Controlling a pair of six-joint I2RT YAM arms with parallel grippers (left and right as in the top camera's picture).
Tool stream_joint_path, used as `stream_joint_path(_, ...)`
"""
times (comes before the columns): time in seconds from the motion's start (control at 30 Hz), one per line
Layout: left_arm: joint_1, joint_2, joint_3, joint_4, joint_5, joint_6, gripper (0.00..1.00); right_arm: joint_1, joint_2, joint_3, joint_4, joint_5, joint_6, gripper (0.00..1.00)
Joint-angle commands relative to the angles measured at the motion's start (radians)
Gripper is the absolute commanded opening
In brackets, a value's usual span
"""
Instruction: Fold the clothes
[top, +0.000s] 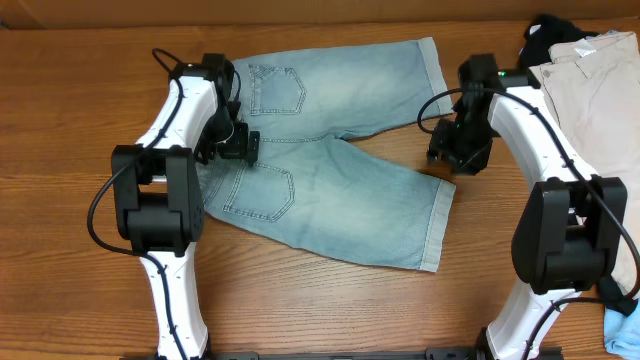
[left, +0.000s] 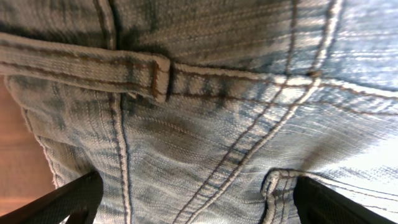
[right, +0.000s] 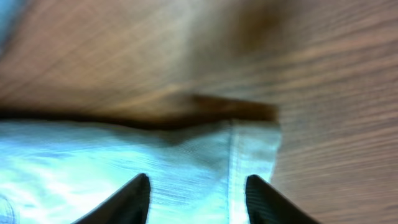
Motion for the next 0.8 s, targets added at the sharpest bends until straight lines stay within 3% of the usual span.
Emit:
stream_joint_path(0.0,0.016,0.001,-0.022,-0.035,-0.051,-0.016,1.0,0.009,-0.008,-0.074,0.006,0.032,0.014,0.36)
stream_joint_path(0.1,0.016,0.001,-0.021,-0.04,-0.056,-0.016,1.0,0.016,-0.008,-0.135,0.048,0.031,0.014,0.1)
stream_joint_path(0.17,0.016,-0.003,-0.016,-0.053,-0.056,-0.016,1.0,0.021,-0.008,-0.174,0.092,0.025,0.015,0.04)
stream_joint_path(0.43,0.016,-0.034,0.159,-0.177,-0.039,-0.016,1.0,0.023,0.002,-0.265,0.328,0.085,0.049,0.04)
stream_joint_path(0.77,0.016,-0.036,0.629,-0.413,-0.039,-0.008,1.0,0.021,0.011,-0.257,0.499,0.136,0.079,0.04)
